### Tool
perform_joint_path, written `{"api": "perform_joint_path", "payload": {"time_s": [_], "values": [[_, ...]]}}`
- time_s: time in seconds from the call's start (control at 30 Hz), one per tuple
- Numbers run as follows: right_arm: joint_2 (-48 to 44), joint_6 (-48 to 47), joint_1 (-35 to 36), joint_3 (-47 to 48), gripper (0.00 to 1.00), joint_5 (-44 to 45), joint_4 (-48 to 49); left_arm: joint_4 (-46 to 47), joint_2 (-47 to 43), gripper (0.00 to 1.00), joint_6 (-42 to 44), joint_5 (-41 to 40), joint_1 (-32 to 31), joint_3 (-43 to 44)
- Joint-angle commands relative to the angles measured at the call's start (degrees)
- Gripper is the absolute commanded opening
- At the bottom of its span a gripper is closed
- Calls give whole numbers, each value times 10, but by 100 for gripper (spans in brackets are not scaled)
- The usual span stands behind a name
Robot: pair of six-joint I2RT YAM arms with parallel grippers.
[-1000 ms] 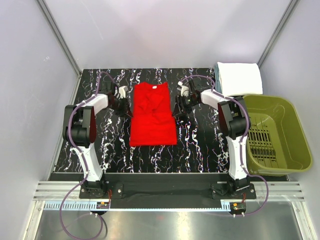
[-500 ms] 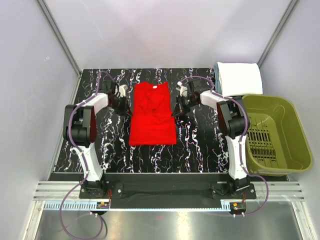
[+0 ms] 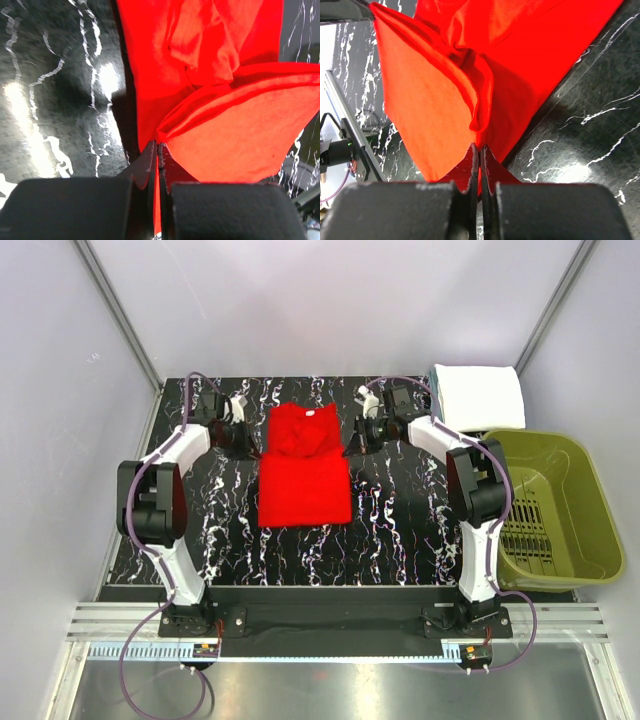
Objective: Fold and stack the t-shirts
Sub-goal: Fold the tshirt
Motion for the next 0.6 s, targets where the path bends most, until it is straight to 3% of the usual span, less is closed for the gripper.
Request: {"api": "perform_joint_path", "payload": {"time_s": [0.0,0.27,0.4,0.43,0.47,0.5,0.57], "values": [[16,-9,0,37,0,23,4,41,-14,0,-9,-22,14,27],[79,-8,-4,90,0,38,-5,11,102,0,-2,16,24,97],[100,-6,-8,107,4,57,-7,8,131,6,-1,31,25,131],[103,-3,-8,116,7,58,-8,4,141,8,-1,31,25,138],[107,-2,-9,122,18,59,-15,1,141,21,-1,32,25,144],[111,0,-10,129,25,63,-21,-2,143,27,-1,28,26,154],[112,6,-11,146,36,81,-46,-13,136,30,0,19,27,165]]}}
